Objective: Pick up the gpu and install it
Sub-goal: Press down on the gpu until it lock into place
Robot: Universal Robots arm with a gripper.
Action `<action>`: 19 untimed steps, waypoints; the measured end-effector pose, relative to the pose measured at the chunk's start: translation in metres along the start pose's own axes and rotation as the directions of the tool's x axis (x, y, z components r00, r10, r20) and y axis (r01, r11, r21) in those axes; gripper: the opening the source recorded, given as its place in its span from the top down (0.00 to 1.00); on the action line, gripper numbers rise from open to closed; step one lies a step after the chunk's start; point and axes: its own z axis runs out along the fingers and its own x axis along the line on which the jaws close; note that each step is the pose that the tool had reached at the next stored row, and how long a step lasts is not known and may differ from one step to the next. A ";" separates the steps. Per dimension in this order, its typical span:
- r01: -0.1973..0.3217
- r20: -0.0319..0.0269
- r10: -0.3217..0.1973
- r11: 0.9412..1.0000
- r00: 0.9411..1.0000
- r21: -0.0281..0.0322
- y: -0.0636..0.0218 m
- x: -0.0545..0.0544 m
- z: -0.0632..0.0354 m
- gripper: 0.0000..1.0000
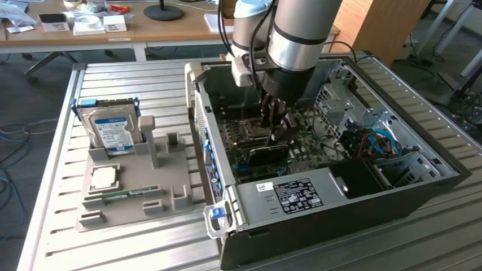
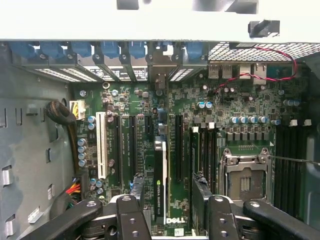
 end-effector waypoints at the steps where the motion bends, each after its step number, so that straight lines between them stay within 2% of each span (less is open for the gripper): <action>1: 0.000 0.000 0.000 1.000 1.000 0.000 0.0000 0.000 0.0000 0.49; 8: 0.000 0.000 0.000 1.000 1.000 0.000 0.0000 0.000 0.0000 0.50; 11: 0.000 0.000 0.000 1.000 1.000 0.000 0.0000 0.000 0.0000 0.68; 13: 0.000 0.000 0.000 1.000 1.000 0.000 0.0000 0.000 0.0000 0.68; 15: 0.000 0.000 0.000 1.000 1.000 0.000 0.0000 0.000 0.0000 0.80; 16: 0.000 0.000 0.000 1.000 1.000 0.000 0.0000 0.000 0.0000 0.80; 18: 0.000 0.000 0.000 1.000 1.000 0.000 0.0000 0.000 0.0000 0.89; 19: 0.000 0.000 0.000 1.000 1.000 0.000 0.0000 0.000 0.0000 0.89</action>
